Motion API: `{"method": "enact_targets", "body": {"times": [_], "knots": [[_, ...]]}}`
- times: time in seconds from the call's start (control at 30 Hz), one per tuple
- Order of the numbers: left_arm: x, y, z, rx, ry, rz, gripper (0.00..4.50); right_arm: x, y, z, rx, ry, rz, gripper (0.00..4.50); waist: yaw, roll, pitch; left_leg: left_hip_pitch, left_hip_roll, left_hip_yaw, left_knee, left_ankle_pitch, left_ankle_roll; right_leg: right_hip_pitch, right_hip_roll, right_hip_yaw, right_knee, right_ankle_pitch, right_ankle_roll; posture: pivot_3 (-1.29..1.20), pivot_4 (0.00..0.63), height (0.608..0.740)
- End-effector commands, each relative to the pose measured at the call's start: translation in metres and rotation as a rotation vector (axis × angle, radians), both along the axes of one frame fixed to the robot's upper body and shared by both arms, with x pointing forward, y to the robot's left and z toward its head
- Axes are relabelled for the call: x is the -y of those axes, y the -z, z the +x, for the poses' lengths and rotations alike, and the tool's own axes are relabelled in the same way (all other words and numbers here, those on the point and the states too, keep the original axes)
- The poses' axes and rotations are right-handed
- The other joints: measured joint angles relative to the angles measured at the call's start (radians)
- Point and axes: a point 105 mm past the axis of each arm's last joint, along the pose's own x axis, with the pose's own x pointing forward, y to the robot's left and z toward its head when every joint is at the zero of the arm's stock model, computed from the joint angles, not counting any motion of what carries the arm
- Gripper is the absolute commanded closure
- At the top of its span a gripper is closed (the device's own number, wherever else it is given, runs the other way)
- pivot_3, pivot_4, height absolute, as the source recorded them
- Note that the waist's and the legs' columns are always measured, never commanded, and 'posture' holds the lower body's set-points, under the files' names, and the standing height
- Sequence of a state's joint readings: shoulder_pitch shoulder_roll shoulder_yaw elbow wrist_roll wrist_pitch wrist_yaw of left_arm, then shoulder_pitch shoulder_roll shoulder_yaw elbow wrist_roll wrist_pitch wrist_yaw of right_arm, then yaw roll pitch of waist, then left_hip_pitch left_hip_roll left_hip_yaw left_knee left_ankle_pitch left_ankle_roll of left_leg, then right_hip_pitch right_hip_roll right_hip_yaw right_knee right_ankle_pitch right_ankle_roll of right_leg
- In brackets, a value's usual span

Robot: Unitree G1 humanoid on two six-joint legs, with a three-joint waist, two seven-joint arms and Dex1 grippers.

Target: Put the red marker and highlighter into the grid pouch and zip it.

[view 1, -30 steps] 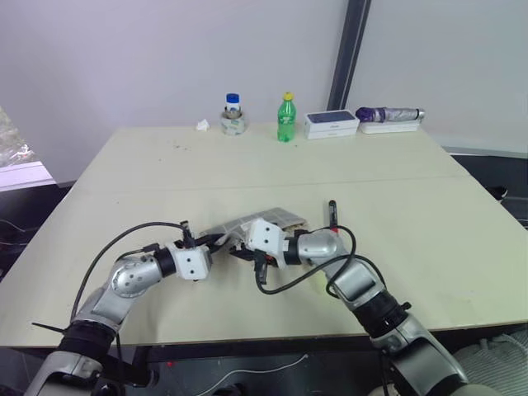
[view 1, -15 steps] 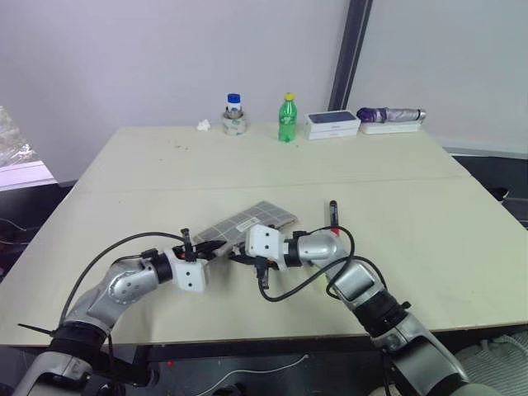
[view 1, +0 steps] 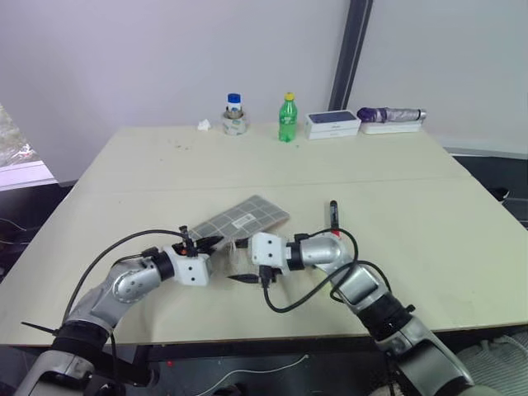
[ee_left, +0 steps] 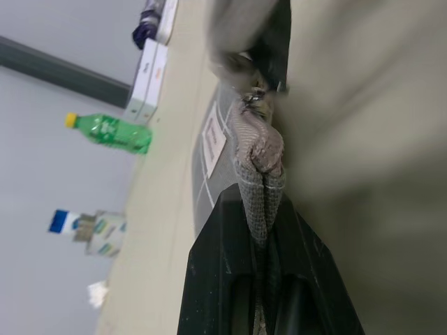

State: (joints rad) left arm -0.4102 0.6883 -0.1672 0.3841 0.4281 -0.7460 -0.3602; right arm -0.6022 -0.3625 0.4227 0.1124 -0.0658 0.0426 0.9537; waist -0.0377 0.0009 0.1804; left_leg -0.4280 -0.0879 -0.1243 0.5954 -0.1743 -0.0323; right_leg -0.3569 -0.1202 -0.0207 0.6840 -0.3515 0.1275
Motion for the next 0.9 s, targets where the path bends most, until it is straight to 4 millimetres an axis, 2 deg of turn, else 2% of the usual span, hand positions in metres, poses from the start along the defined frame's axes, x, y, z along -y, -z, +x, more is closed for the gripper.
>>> {"method": "enact_targets", "body": {"times": [0.03, 0.17, 0.3, 0.43, 0.5, 0.63, 0.8, 0.9], "knots": [[-0.008, -0.024, 0.005, 0.104, -0.036, -0.026, 4.5, 0.014, -0.017, -0.002, 0.071, 0.066, 0.086, 0.08, 0.0, 0.0, 0.0, 0.0, 0.0, 0.0, 0.0, 0.0, 0.0, 0.001, 0.0, 0.0, 0.0, 0.0, 0.0, 0.0, 0.15, 0.74], [-0.01, -0.025, 0.003, 0.127, -0.038, -0.029, 4.5, 0.047, -0.017, -0.005, 0.089, 0.191, 0.114, 0.08, -0.001, 0.0, 0.0, 0.0, 0.0, 0.0, 0.0, 0.0, 0.0, 0.002, 0.0, 0.0, 0.0, 0.0, 0.0, 0.0, 0.15, 0.74], [-0.009, -0.023, 0.0, 0.118, -0.035, -0.063, 4.5, 0.078, -0.031, -0.002, 0.081, 0.394, 0.25, 0.08, 0.0, 0.0, 0.0, 0.0, 0.0, 0.001, 0.0, 0.0, 0.0, 0.003, 0.0, 0.0, 0.0, 0.0, 0.0, 0.0, 0.15, 0.74], [-0.012, -0.022, 0.0, 0.113, -0.044, -0.114, 4.5, 0.103, -0.036, -0.005, 0.019, 0.614, 0.379, 0.08, 0.002, -0.001, 0.0, 0.0, 0.0, 0.001, 0.0, 0.0, 0.0, 0.003, 0.0, 0.0, 0.0, 0.0, 0.0, 0.0, 0.15, 0.74], [-0.012, -0.022, -0.001, 0.112, -0.039, -0.124, 4.5, 0.114, -0.03, -0.007, -0.01, 0.725, 0.378, 0.08, 0.002, -0.001, 0.0, 0.0, 0.0, 0.001, 0.0, 0.0, 0.0, 0.003, 0.0, 0.0, 0.0, 0.0, 0.0, 0.0, 0.15, 0.74], [-0.009, -0.014, -0.003, 0.088, -0.024, -0.126, 4.5, 0.112, 0.007, -0.038, -0.282, 0.88, 0.385, 0.08, 0.014, -0.001, 0.0, 0.0, 0.001, 0.001, -0.001, 0.0, 0.0, 0.002, 0.0, 0.001, 0.0, 0.0, 0.0, 0.0, 0.15, 0.74], [-0.006, -0.012, -0.003, 0.073, -0.004, -0.124, 4.5, 0.119, 0.026, -0.045, -0.389, 0.975, 0.304, 0.08, 0.02, -0.001, -0.001, 0.001, 0.0, 0.003, 0.0, 0.0, 0.0, 0.001, 0.0, 0.005, 0.001, 0.0, 0.0, 0.0, 0.15, 0.74], [-0.006, -0.012, -0.002, 0.073, 0.001, -0.114, 4.5, 0.127, 0.035, -0.046, -0.386, 1.02, 0.228, 0.08, 0.025, -0.003, -0.001, 0.001, 0.0, 0.003, 0.0, 0.0, 0.001, 0.0, 0.0, 0.005, 0.001, 0.0, 0.0, 0.0, 0.15, 0.74]]}}
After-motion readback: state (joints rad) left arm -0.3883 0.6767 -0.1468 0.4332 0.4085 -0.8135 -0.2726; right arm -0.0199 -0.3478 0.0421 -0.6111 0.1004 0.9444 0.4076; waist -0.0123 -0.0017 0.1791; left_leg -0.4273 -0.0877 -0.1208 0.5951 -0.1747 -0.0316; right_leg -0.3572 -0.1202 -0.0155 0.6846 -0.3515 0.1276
